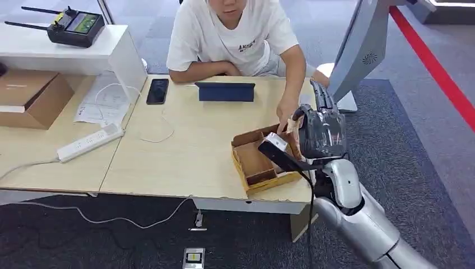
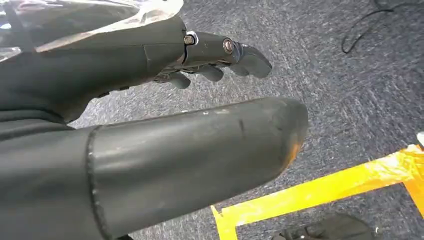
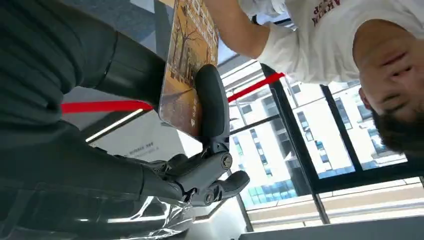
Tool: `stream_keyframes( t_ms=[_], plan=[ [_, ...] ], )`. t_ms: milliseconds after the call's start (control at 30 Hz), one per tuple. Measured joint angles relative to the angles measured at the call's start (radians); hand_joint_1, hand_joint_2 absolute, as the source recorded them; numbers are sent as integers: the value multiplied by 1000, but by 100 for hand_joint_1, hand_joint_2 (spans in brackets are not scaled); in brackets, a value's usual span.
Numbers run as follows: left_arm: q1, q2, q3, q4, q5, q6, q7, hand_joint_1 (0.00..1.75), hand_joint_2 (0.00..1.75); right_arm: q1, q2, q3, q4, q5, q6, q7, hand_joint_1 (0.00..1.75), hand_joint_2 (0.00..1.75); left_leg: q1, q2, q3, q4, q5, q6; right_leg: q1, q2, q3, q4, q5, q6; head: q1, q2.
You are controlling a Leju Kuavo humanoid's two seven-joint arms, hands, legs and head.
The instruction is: Pass the card to the sensor for recognition and then transmit it.
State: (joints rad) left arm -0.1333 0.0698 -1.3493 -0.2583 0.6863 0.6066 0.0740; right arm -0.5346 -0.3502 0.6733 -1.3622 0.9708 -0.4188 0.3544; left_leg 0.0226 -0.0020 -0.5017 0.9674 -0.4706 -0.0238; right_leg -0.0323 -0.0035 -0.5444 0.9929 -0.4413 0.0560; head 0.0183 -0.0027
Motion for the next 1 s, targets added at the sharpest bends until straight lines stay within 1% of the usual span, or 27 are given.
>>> stream_keyframes(
  t_ms=[67,167,233,433,567,700,833,1000],
  plan=[
    [-9,0,-1,0,-16,-8,13,0,0,-61,19,14,55,-21,32,-9,175,175,0,0,-1,0,1,-1,0,0,-2,0,1,-1,-1,0],
    [-27,0,-1,0,-34,-15,24,0,0,-147,44,27,126,-50,60,-24,175,175,0,0,-1,0,1,-1,0,0,-1,0,1,-1,0,0],
    [-31,0,-1,0,-38,-17,32,0,0,-201,73,43,190,-68,76,-34,175,175,0,0,-1,0,1,-1,0,0,-2,1,1,-1,-1,0],
    [-42,0,-2,0,-51,-23,42,0,0,-336,159,93,377,-88,87,-48,175,175,1,0,-1,0,1,-1,1,0,-2,1,1,-1,-1,0],
    [-43,0,-2,0,-53,-32,49,0,0,-393,210,116,480,-105,88,-47,175,175,1,0,-1,0,1,-1,1,0,-2,1,1,-1,-1,0],
    [-43,0,-2,0,-58,-32,52,0,0,-432,249,130,568,-119,85,-47,175,175,1,0,-1,0,1,-1,1,0,-2,1,1,-1,0,0],
    [-42,0,-2,0,-62,-34,58,0,0,-454,277,144,633,-122,86,-44,175,175,1,0,-1,0,1,-1,1,0,-2,1,1,-1,-1,0],
    [-40,0,-2,0,-64,-37,62,0,0,-462,291,153,706,-133,84,-41,175,175,1,0,-2,0,1,-1,1,0,-3,1,1,-1,0,0]
  ],
)
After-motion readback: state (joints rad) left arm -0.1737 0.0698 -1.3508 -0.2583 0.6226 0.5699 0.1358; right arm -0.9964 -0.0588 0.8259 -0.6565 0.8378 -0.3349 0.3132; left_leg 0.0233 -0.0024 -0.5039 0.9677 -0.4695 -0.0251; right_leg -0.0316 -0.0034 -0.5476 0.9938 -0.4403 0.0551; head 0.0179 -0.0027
